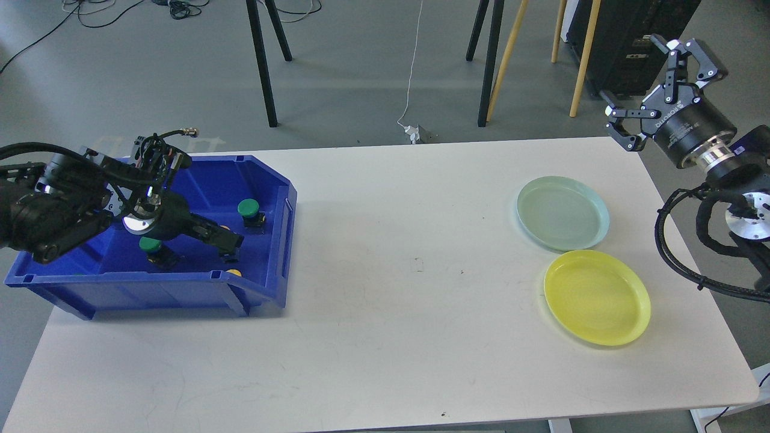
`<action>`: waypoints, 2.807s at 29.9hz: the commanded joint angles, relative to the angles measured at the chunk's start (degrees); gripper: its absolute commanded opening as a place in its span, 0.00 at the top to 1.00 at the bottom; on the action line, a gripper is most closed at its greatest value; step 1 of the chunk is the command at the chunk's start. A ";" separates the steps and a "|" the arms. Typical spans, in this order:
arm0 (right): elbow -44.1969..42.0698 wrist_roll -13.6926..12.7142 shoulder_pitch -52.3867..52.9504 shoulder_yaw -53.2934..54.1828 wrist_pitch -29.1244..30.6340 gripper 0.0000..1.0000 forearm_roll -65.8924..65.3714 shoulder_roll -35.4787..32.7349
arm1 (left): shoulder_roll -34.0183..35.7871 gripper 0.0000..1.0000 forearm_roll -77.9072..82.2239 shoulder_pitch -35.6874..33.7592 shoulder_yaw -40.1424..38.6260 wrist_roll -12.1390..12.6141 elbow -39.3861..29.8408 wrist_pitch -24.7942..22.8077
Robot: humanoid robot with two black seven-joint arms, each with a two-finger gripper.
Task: Pass button and place on color plate
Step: 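Reach the left gripper into the blue bin and grasp a button, then lift the button out of the bin and extend it toward the right gripper, then close the right gripper on the button held by the left gripper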
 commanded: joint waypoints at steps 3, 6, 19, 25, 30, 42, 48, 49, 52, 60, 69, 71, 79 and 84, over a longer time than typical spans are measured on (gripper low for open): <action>0.01 0.00 -0.44 0.02 0.00 0.00 0.08 0.00 | -2.11 0.02 0.09 2.13 -0.01 -0.01 3.13 -0.06; 0.01 0.00 -0.53 0.10 0.00 0.00 0.08 0.00 | -3.25 0.06 0.09 2.48 -0.01 -0.01 4.98 -0.24; 0.01 0.09 -2.12 0.10 0.00 0.00 0.08 0.00 | -5.19 0.50 0.44 3.36 0.07 -0.01 8.24 2.13; 0.01 0.09 -2.29 0.19 0.00 0.00 0.16 -0.09 | -5.10 0.92 0.70 3.54 0.16 -0.01 8.15 2.31; 0.18 0.09 -2.90 0.37 0.00 0.00 0.69 -0.18 | -4.14 1.00 0.70 2.93 0.07 -0.01 6.57 3.62; 0.71 0.00 -4.66 4.41 0.00 0.00 0.87 -0.09 | 15.71 1.00 0.18 -9.54 -4.13 -0.01 -15.73 1.97; 3.07 -0.35 -5.02 4.06 0.00 0.00 2.80 -1.75 | 21.62 1.00 -10.59 -9.48 -22.74 -0.01 -25.94 -1.87; 4.30 -0.27 -5.02 3.89 0.00 0.00 2.63 -2.80 | 21.36 1.00 -16.55 -8.08 -26.08 -0.01 -26.21 -1.87; 9.39 0.09 -5.19 3.36 0.00 0.00 1.84 -6.49 | 17.33 1.00 -32.04 -4.47 -33.66 -0.01 -26.57 -1.87; 33.29 0.53 -15.27 3.53 -0.74 0.00 -8.08 -13.80 | -8.75 1.00 -39.29 1.60 -37.98 -0.01 -14.91 -1.87; 38.77 1.14 -19.70 5.03 -4.44 0.00 -10.82 -10.21 | -16.26 0.99 -38.94 5.38 -38.60 -0.01 -9.60 -1.87; 38.15 1.14 -16.55 3.89 -4.53 0.00 -10.73 -8.97 | -16.88 0.99 -38.76 5.82 -38.51 -0.01 -9.60 -1.87; 33.24 1.05 -6.17 -5.60 -4.53 0.00 -10.56 -5.19 | -19.43 0.99 -38.67 6.62 -38.60 -0.01 -9.08 -1.87; 30.24 0.96 -4.49 -8.16 -4.44 0.00 -10.56 -4.05 | -19.69 0.99 -38.58 6.53 -38.60 -0.01 -9.08 -1.87</action>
